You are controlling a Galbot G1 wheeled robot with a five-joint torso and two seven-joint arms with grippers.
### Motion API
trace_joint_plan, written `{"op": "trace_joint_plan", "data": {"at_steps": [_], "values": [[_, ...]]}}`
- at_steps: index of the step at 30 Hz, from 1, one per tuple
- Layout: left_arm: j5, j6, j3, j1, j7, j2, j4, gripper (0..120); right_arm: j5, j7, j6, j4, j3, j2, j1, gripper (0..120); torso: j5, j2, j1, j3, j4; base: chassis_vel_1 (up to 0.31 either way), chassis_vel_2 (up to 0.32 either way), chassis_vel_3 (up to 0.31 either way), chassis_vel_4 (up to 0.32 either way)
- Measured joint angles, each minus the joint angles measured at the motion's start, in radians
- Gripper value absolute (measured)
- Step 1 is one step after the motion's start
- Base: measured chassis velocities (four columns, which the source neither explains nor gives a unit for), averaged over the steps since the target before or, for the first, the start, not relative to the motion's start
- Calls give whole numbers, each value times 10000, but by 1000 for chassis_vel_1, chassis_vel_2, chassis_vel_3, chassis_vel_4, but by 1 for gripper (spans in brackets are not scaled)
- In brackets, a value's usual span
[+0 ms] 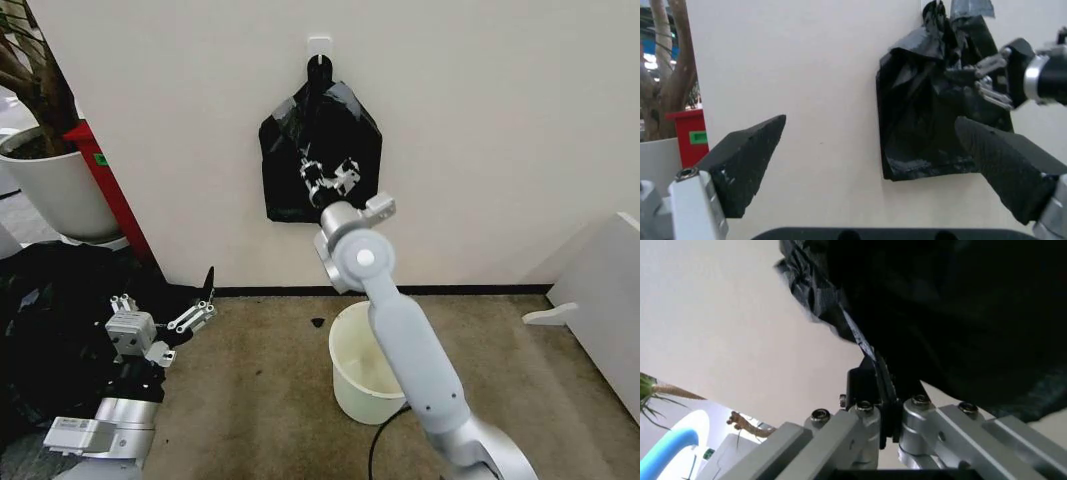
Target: Place the garbage bag over the trash bin.
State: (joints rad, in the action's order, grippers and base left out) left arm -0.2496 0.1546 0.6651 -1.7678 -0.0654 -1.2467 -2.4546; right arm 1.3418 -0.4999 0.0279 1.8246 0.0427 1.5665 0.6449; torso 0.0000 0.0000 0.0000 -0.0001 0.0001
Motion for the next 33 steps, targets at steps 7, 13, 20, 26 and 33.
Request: {"op": "trace_joint_plan", "data": {"at_steps": [7,13,20,26,33], "values": [[0,53,-15,27,35,-5,-20,100,-165,-53,-35,761,39,-244,1138,0,0,0,0,-1,-1,0,0,0,0],[29,141,-89,45,76,-17,-13,100,-595,-21,-46,1358,135,-402,2503,0,1,0,0,0,-2,0,0,0,0],[110,247,-152,59,144,-16,34,100,-1068,123,-47,1748,249,-434,3500,0,-1,1,0,0,0,0,0,0,0],[148,291,-223,83,198,12,80,100,-1387,258,-46,1939,274,-362,4149,0,-1,1,0,0,-2,0,0,0,0],[192,363,-316,178,272,23,257,100,-1722,511,-52,2082,380,-248,4934,0,0,0,1,0,-1,0,0,0,0]]}}
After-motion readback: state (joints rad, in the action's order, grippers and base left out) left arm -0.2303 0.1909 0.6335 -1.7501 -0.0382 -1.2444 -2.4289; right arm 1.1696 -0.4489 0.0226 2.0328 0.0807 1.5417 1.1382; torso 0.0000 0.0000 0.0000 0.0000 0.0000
